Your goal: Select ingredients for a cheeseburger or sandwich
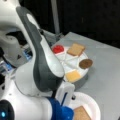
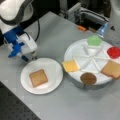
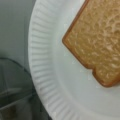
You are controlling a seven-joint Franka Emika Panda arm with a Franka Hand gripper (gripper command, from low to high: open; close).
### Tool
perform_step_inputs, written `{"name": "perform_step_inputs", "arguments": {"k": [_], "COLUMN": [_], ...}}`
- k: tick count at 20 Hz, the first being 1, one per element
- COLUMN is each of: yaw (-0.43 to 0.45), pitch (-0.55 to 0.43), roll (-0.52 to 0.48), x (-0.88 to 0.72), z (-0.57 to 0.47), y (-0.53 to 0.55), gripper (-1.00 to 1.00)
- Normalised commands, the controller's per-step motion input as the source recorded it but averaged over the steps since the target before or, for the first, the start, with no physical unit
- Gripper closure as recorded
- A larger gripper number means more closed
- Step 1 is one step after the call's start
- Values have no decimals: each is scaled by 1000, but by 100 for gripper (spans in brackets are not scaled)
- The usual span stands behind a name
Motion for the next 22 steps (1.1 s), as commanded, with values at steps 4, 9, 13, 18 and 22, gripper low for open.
{"name": "perform_step_inputs", "arguments": {"k": [4,9,13,18,22], "yaw": [-260,-192,-170,-179,-195], "pitch": [54,-28,-95,11,16], "roll": [-536,-571,-588,-583,-475], "x": [-436,-583,-624,-601,-498], "z": [246,173,43,1,18], "y": [449,546,530,494,356], "gripper": [-100,-100,-100,-100,-100]}}
